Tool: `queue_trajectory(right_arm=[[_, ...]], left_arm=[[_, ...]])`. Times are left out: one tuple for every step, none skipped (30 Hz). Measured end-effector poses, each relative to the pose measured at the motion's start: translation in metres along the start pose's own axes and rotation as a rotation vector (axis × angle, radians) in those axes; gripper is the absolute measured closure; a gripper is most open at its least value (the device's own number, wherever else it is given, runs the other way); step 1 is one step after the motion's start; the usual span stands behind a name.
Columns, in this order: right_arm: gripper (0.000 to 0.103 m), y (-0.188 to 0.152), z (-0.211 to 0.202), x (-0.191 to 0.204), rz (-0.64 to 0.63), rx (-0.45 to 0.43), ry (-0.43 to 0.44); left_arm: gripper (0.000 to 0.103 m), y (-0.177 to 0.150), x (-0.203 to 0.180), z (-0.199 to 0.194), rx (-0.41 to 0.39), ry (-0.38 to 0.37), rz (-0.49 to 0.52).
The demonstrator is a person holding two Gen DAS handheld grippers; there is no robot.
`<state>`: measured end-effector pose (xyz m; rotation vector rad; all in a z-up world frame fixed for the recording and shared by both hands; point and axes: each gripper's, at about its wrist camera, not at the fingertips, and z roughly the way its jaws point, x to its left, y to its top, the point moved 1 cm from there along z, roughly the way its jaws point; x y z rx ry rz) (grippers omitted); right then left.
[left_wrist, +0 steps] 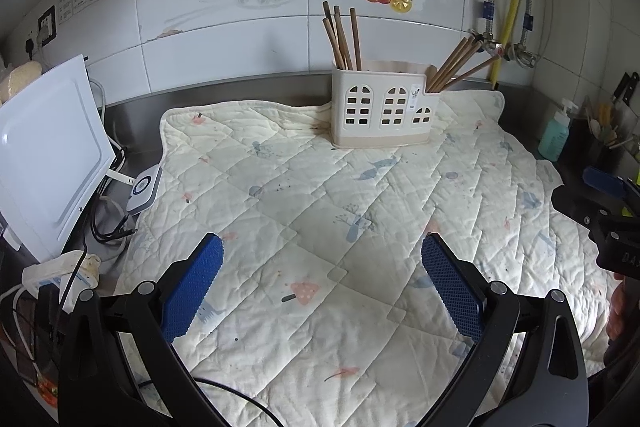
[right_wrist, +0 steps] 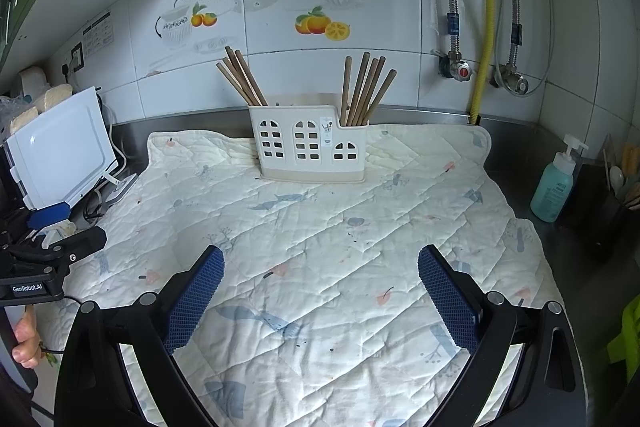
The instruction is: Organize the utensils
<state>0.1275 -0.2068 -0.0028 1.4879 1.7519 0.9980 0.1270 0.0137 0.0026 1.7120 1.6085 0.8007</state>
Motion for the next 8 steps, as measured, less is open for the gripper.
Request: queue_trajectory(right_arm=[[0.009,-0.0005,0.0001,0.0004,0.002,0.001,0.002],[0.009,-0.0007,0.0004,-0.0003,0.002,0.001,0.002],[0.009,-0.0014,0.0005,0.0003,0.002,0.001,0.001],[0.009,-0.0011,0.0004,0.0002,0.001,0.001,-0.001],[0.009,-0.0008,0.0002,-0.0001,0.003,0.001,0.000],[0.009,-0.0018,0.0007,-0.0013,0.005,0.001,0.001],[0.009,-0.0024,0.0011,-0.0018,0.007,0.001,0.000],[0.009,-0.0034,0.0014,-0.0030,0.009,0.002,-0.001]], left_arm=[[0.005,-0.0001,-0.0001,0.0002,0.001,0.002,-0.001],[0.005,-0.0004,-0.0001,0.0003,0.002,0.001,-0.002],[0.005,-0.0004,-0.0002,0.0003,0.003,0.001,-0.002],[0.005,-0.0005,-0.0002,0.0003,0.002,0.001,-0.001],[0.005,-0.0005,-0.0003,0.0002,0.001,0.000,0.000],[0.005,-0.0005,-0.0003,0.0003,0.001,0.000,0.000],[0.005,-0.0006,-0.0002,0.0004,0.002,-0.001,-0.001],[0.005,-0.0008,-0.0003,0.0006,0.003,-0.001,-0.002]])
